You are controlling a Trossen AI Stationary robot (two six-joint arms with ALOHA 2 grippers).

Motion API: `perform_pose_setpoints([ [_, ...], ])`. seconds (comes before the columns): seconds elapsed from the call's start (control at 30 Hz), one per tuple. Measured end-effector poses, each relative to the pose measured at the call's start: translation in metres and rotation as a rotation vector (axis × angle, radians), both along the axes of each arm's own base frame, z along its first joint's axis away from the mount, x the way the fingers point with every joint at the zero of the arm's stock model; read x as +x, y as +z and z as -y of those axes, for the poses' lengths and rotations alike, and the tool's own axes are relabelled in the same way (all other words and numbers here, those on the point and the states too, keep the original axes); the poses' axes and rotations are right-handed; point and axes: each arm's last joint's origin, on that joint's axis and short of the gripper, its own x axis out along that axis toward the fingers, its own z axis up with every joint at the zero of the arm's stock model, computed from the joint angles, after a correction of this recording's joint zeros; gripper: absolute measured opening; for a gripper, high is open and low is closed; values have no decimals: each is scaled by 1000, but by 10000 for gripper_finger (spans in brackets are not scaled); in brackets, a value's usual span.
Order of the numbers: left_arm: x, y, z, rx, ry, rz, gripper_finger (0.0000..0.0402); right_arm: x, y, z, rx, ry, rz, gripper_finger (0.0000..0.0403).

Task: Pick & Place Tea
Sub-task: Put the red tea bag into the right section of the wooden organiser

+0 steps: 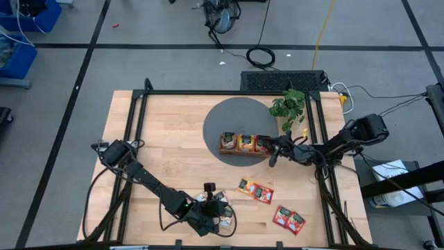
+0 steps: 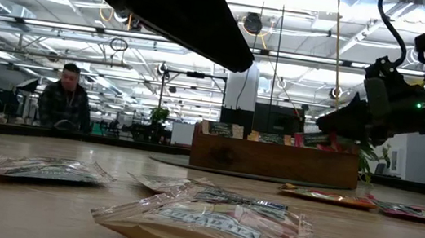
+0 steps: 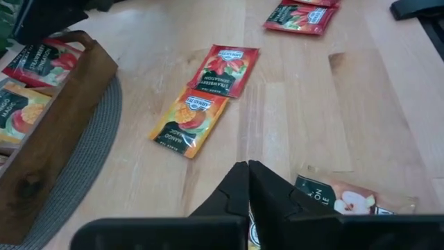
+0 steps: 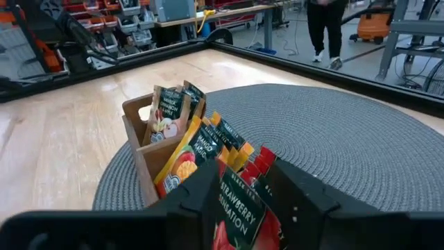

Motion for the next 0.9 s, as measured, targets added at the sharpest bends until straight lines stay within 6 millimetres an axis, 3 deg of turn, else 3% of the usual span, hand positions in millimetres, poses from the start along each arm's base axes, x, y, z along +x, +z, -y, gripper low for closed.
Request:
perform_pose_setpoints([
  [0.17,0,0,0,5,-3,-2,5,1,4,0,-38,8,23,149],
  [0.3,0,0,-1,5,-1,-2,24,2,10,0,-113,30,40,151],
  [0.43,2,0,-4,4,8,-1,36,9,10,-2,-166,99,-23,114],
  [0.6,5,0,-7,-8,23,1,26,31,7,-1,-193,131,-232,14],
  [0.9,5,0,-6,-4,-9,-9,6,44,32,-3,-289,107,-288,3],
])
